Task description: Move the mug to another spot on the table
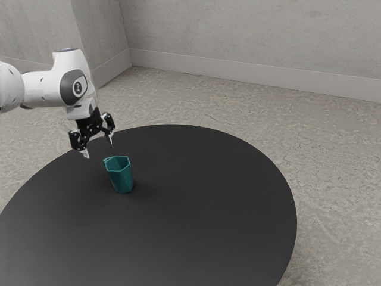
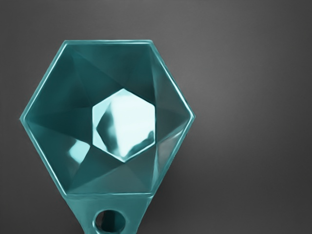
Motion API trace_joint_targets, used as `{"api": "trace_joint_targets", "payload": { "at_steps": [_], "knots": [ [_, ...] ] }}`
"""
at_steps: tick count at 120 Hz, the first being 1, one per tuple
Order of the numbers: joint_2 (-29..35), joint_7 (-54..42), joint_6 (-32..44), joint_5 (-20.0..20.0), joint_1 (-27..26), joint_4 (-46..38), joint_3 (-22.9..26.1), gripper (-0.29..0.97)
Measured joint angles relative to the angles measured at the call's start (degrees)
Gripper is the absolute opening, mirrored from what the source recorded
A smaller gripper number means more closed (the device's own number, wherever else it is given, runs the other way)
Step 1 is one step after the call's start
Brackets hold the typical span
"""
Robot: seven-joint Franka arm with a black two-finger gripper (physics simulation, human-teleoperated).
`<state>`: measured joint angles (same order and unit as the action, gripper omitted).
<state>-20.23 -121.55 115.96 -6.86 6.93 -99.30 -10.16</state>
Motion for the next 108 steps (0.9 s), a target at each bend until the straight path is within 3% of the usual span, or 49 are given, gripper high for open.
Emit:
{"api": "trace_joint_targets", "payload": {
  "at_steps": [81,108],
  "knots": [
    [-9.15,-9.15,6.81,-7.82,1.2,0.57,0.05,0.68],
    [-9.3,-10.48,7.88,-8.8,1.16,0.58,0.22,0.29]
  ]
}}
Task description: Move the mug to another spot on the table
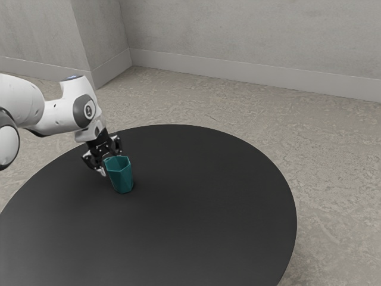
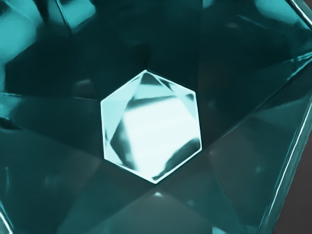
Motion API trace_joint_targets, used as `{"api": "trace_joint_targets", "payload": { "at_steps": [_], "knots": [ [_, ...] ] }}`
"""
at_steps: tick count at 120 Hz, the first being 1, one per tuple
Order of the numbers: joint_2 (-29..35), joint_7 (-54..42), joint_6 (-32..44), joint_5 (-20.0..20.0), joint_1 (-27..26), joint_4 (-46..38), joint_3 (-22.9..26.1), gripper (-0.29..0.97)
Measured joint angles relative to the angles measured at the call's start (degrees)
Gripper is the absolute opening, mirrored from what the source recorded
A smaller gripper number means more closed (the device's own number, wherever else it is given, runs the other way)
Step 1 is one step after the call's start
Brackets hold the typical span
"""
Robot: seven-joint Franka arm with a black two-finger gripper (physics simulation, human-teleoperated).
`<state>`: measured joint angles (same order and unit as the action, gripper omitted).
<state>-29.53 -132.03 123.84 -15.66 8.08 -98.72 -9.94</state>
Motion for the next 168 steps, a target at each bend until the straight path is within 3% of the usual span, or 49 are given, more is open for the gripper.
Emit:
{"api": "trace_joint_targets", "payload": {
  "at_steps": [19,45,65,81,103,114,143,168],
  "knots": [
    [0.19,-0.71,0.47,-0.82,0.06,-0.01,0.01,0.13],
    [2.11,-1.49,0.49,-4.09,0.72,-0.02,0.02,0.06],
    [4.36,-2.14,-2.12,-9.89,0.92,-0.03,-0.11,-0.02],
    [4.74,-2.74,-5.8,-16.76,1.62,-0.04,-0.18,-0.07],
    [4.39,-3.38,-10.98,-25.03,2.03,-0.47,-0.25,-0.11],
    [4.28,-3.53,-13.41,-27.35,1.98,-1.66,-0.2,-0.1],
    [4.42,-3.49,-16.9,-27.79,0.99,-4.64,0.3,-0.03],
    [5.3,-3.3,-14.7,-23.83,-0.88,-6.96,1.65,-0.02]
  ]
}}
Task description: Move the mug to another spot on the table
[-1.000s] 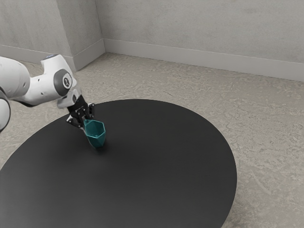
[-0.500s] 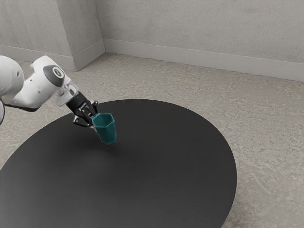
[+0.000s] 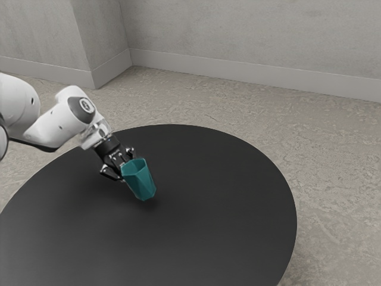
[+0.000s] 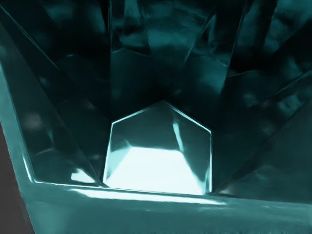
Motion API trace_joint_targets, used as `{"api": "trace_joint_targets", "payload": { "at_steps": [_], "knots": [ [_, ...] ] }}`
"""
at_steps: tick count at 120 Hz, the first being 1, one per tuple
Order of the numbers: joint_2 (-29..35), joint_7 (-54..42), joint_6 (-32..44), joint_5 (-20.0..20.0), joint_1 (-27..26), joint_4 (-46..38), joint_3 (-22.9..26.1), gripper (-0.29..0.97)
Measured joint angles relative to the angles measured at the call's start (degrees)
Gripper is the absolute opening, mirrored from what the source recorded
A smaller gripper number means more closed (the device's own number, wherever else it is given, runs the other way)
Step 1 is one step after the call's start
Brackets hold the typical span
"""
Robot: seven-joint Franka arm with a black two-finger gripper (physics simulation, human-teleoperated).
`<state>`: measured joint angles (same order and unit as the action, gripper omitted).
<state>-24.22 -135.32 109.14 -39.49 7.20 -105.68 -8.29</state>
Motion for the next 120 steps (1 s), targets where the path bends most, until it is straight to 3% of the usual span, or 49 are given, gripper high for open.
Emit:
{"api": "trace_joint_targets", "payload": {
  "at_steps": [49,90,120],
  "knots": [
    [2.16,0.27,12.55,2.78,-4.25,-8.84,0.72,-0.01],
    [1.74,0.94,16.2,3.54,-4.3,-9.12,1.17,0.46],
    [8.32,1.32,16.49,3.65,-4.01,-11.37,1.14,0.61]
  ]
}}
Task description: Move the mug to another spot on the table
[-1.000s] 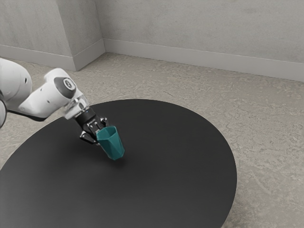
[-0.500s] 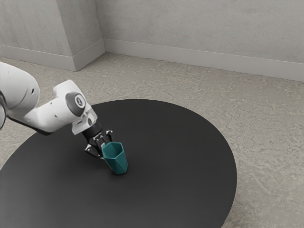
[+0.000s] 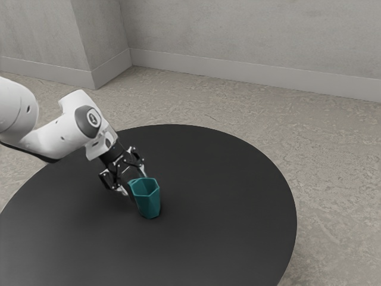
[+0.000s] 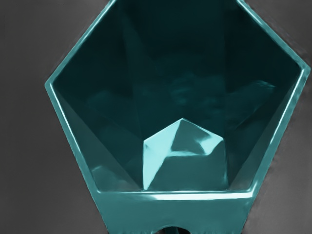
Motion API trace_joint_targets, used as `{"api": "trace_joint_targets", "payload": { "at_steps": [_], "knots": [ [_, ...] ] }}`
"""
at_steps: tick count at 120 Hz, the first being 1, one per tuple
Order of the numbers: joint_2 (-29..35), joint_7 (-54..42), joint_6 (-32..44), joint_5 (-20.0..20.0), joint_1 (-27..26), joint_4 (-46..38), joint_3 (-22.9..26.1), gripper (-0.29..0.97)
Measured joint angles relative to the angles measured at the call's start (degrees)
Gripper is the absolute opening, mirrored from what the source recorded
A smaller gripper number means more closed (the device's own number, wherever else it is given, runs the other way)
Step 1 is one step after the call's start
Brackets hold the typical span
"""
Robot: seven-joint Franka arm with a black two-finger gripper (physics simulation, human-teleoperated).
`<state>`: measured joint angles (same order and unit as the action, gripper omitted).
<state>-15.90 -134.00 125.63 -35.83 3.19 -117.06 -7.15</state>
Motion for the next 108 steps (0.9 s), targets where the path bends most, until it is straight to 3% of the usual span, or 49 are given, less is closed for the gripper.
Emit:
{"api": "trace_joint_targets", "payload": {
  "at_steps": [15,26,40,61,79,108],
  "knots": [
    [6.85,0.71,-0.92,3.45,0.91,-1.66,-0.04,0.64],
    [12.27,3.59,-3.38,11.4,1.14,-1.63,0.63,0.65],
    [14.06,10.66,-7.89,21.15,0.61,1.23,3.3,0.67],
    [14.15,24.1,-15.93,30.29,-3.08,9.33,4.04,0.67],
    [14.18,35.41,-23.26,33.72,-4.21,16.63,4.63,0.68],
    [14.94,48.91,-28.59,34.77,-3.52,21.3,6.3,0.68]
  ]
}}
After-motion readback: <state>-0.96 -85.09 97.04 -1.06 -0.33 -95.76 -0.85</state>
